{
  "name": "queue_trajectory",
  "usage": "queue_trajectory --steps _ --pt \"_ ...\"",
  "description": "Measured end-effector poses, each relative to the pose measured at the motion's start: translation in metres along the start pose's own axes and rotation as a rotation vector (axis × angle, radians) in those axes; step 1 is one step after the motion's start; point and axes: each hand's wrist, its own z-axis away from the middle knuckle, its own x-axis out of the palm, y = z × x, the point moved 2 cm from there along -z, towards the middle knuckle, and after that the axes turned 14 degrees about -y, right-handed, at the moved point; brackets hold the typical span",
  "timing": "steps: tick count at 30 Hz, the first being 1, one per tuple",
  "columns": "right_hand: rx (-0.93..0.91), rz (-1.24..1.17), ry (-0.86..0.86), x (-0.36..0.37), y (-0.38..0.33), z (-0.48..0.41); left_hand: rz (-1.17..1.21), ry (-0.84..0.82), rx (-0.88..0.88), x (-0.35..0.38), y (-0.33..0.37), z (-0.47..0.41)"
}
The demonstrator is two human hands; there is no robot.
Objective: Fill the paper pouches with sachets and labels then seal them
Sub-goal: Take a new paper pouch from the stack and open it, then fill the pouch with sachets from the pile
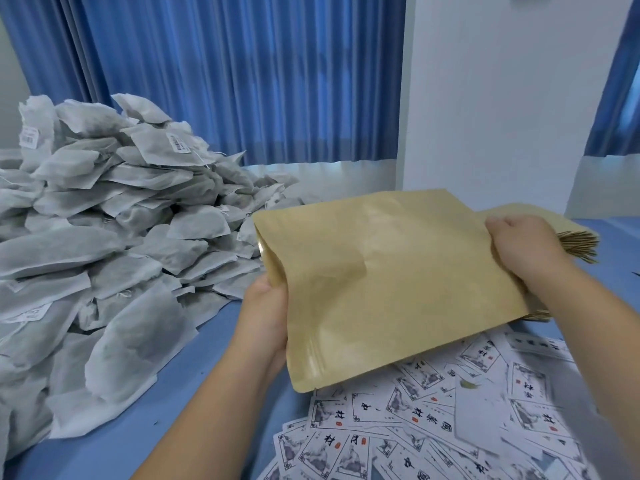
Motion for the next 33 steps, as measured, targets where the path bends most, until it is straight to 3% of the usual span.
queue_trajectory --steps 5,7,9,11,13,16,18,22,26,30,33 --pt "-0.058 0.321 0.100 0.001 -0.018 0.006 0.031 0.001 0.025 0.000 -0.003 0.001" --pt "-0.200 0.397 0.068 0.008 -0.034 0.011 0.052 -0.012 0.020 0.004 -0.005 0.000" --pt "-0.441 0.373 -0.087 0.021 -0.057 0.024 0.054 -0.040 -0.005 0.008 -0.009 -0.001" --pt "-0.623 0.289 -0.371 0.039 -0.079 0.044 0.037 -0.044 -0.032 0.010 -0.012 0.000" --pt "-0.698 0.247 -0.622 0.054 -0.096 0.063 0.041 -0.044 -0.033 0.010 -0.014 0.000" --pt "-0.743 0.246 -0.802 0.063 -0.114 0.080 0.048 -0.051 -0.010 0.012 -0.015 0.000" --pt "-0.760 0.235 -0.785 0.062 -0.125 0.088 0.037 -0.038 0.019 0.014 -0.015 0.000" --pt "-0.712 0.289 -0.576 0.057 -0.148 0.111 -0.047 0.022 0.115 0.021 -0.014 0.002" --pt "-0.626 0.573 -0.538 0.065 -0.159 0.140 0.000 0.054 0.128 0.031 -0.012 0.003" --pt "-0.615 0.724 -0.333 0.071 -0.170 0.157 0.104 0.024 0.092 0.040 -0.009 0.006" --pt "-0.557 0.836 -0.295 0.073 -0.167 0.160 0.046 0.038 0.108 0.040 -0.010 0.008"
